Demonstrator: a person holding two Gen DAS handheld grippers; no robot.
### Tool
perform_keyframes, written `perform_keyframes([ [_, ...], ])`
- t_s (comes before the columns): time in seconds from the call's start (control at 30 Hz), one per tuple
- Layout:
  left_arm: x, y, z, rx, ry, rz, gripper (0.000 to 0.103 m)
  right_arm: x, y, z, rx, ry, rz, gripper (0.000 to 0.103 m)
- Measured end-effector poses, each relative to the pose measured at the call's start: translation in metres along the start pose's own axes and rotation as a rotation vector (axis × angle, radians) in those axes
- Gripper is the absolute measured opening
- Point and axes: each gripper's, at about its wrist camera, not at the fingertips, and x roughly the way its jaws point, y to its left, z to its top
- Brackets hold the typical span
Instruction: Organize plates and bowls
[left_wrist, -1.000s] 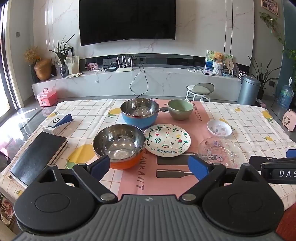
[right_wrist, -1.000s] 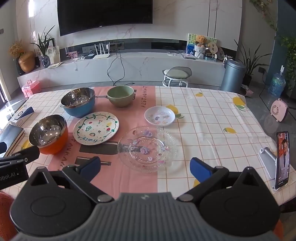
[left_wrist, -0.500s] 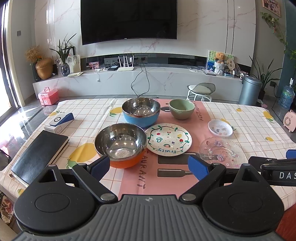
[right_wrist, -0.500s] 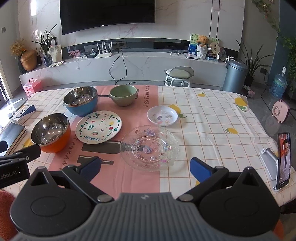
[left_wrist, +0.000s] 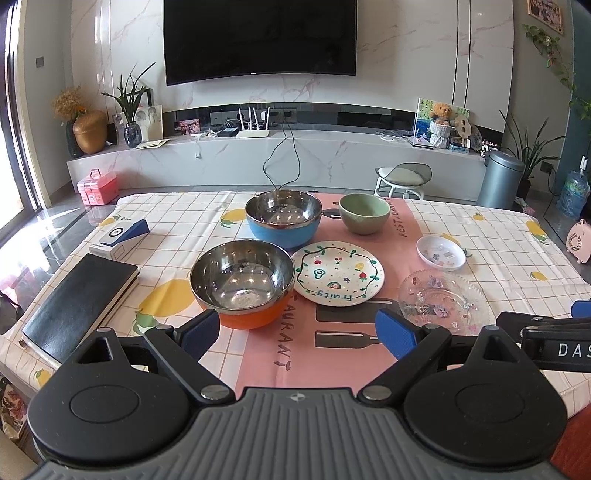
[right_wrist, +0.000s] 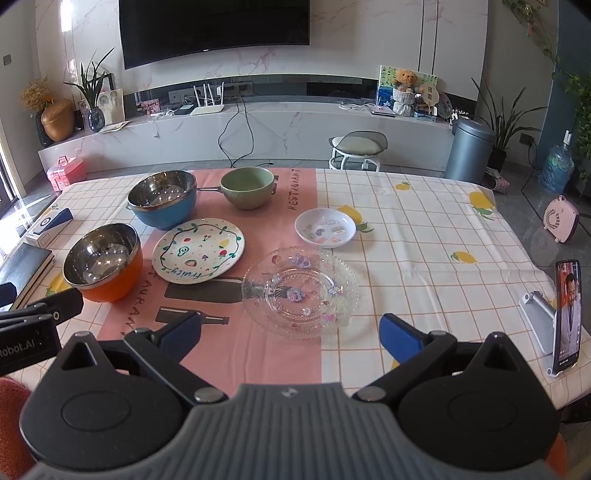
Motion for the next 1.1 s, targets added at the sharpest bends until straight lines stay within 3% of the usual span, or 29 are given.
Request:
perform_keyframes([
  [1.1,0.0004,0.0020,-0.0032,-0.006,0.003,0.011,0.103,-0.0013,0.0017,-0.0046,0.005,0.002,0.006,0.101],
])
